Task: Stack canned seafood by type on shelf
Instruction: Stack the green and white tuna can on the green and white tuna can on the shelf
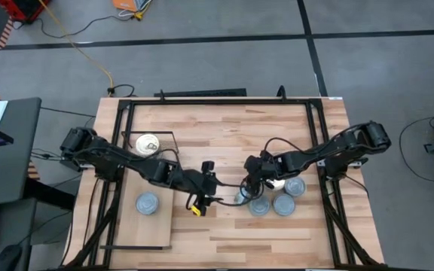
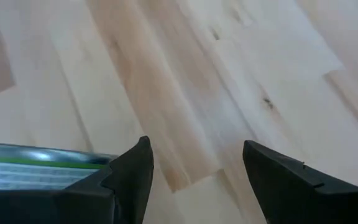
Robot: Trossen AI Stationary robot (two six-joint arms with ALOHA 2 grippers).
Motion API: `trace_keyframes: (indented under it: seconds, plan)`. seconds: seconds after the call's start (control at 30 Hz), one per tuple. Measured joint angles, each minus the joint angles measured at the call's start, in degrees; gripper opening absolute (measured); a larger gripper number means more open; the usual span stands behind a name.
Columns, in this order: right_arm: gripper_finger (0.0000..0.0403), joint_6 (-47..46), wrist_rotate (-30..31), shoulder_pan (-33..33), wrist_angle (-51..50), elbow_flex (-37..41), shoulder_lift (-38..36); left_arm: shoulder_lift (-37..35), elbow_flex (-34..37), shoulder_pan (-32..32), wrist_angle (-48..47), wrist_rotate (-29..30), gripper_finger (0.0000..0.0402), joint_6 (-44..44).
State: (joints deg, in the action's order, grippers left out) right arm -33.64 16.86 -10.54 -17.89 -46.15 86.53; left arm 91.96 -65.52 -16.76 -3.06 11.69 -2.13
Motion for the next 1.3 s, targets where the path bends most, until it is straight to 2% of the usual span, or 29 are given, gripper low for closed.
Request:
trace_keyframes:
  seconds: [0.27, 0.4, 0.57, 0.77, 0.9, 1.03, 1.13, 1.2, 1.3]
  plan:
    - [0.0275, -4.77, 9.98, -2.94, 1.37, 0.00, -0.14, 0.00, 0.00, -4.92, 1.28, 11.28, 0.0206, 9.57]
    - [0.0275, -1.12, 10.45, -3.83, 0.83, 0.00, -0.65, 0.02, 0.00, -5.76, 2.10, 12.17, 0.0206, 12.21]
    - [0.0275, 2.00, 10.76, -3.19, 0.96, 0.00, -2.20, 4.74, -0.17, -6.52, 8.78, 11.77, 0.0206, 13.76]
    - [0.0275, 0.09, 11.33, -3.62, 0.67, 0.04, -2.20, 10.22, -3.08, -6.81, 9.79, 16.06, 0.0206, 13.87]
    - [0.0275, -3.37, 14.37, -5.10, 0.29, 0.04, -2.22, 12.75, -4.20, -6.88, 9.68, 20.94, 0.0206, 15.46]
    - [0.0275, -4.70, 18.28, -7.11, -0.31, 0.04, -2.52, 14.32, -4.50, -6.86, 9.34, 21.60, 0.0206, 18.61]
    - [0.0275, -4.01, 19.08, -8.21, -2.76, 0.04, -5.49, 14.52, -4.58, -6.65, 9.47, 21.80, 0.0206, 17.72]
    - [0.0275, -5.54, 18.99, -8.68, -3.84, 0.04, -8.41, 14.26, -4.52, -6.82, 8.63, 23.98, 0.0206, 15.31]
    - [0.0275, -8.41, 15.61, -9.03, -4.19, 0.04, -11.07, 13.92, -4.52, -7.04, 9.99, 26.57, 0.0206, 10.33]
